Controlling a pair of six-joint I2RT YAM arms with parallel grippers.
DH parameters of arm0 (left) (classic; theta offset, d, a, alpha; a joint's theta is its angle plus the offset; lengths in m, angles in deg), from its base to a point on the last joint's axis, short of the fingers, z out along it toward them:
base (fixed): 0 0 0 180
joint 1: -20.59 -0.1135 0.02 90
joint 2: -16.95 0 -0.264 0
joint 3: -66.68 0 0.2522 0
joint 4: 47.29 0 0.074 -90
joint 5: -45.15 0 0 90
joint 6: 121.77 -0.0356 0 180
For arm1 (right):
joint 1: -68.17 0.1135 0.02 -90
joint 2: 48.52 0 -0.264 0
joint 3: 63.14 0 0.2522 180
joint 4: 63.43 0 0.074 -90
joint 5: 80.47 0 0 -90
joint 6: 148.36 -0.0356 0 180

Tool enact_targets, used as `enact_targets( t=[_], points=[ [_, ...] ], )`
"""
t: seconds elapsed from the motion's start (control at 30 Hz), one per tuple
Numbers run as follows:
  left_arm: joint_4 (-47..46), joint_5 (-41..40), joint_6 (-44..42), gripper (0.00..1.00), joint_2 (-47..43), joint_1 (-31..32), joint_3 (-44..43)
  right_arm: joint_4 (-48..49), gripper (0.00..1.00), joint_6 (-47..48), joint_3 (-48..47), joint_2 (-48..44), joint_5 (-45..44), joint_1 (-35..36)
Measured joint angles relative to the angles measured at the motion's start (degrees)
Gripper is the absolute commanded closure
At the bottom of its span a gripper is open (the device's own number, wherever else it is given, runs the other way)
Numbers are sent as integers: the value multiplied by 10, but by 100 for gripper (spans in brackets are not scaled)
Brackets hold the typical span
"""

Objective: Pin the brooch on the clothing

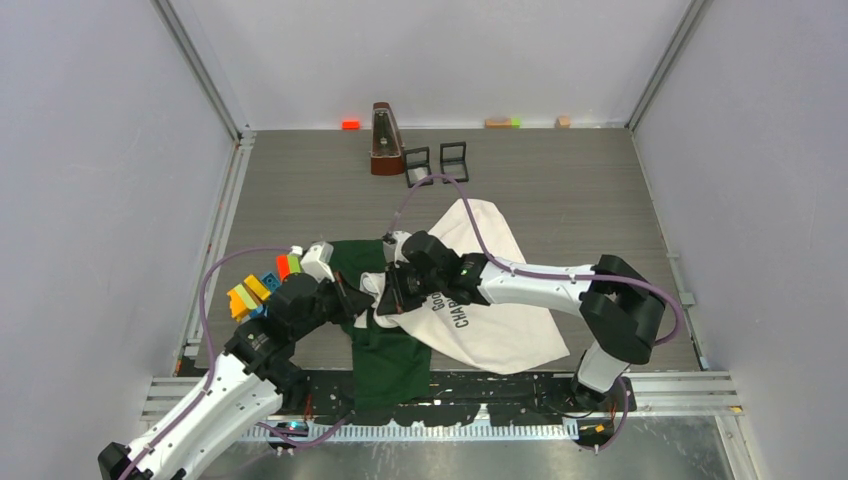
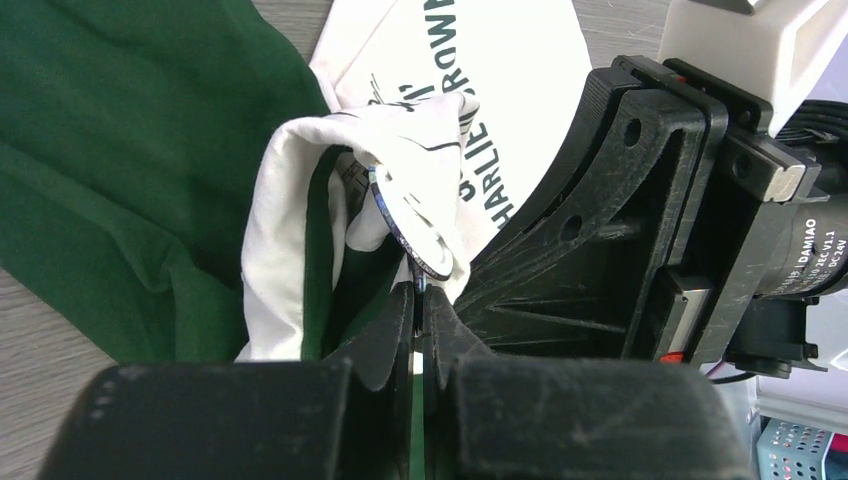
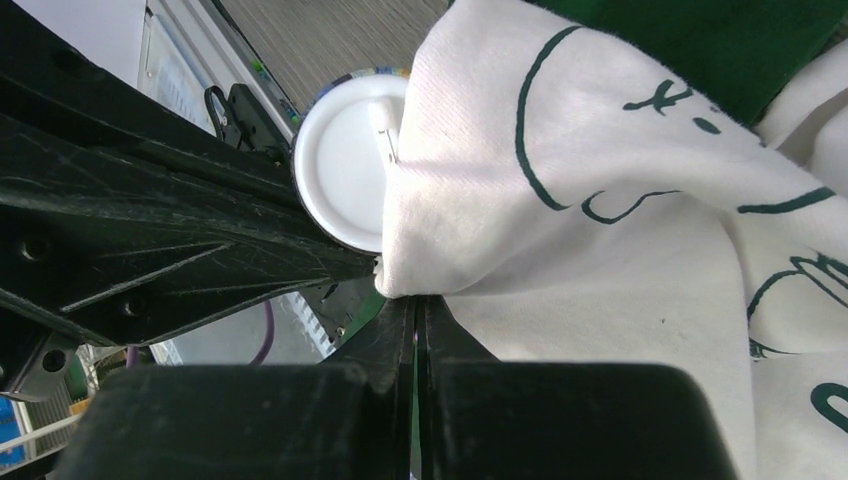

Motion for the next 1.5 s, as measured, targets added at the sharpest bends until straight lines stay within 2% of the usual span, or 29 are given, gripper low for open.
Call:
enact_targets(
  t=[1.03, 1.5],
  points=[
    [-4, -12, -12, 100, -24, -2, 24, -14, 99, -57, -31, 51, 58, -15],
    [-9, -16, -13, 100, -46, -2, 36, -25, 99, -114, -46, 68, 90, -26]
  ],
)
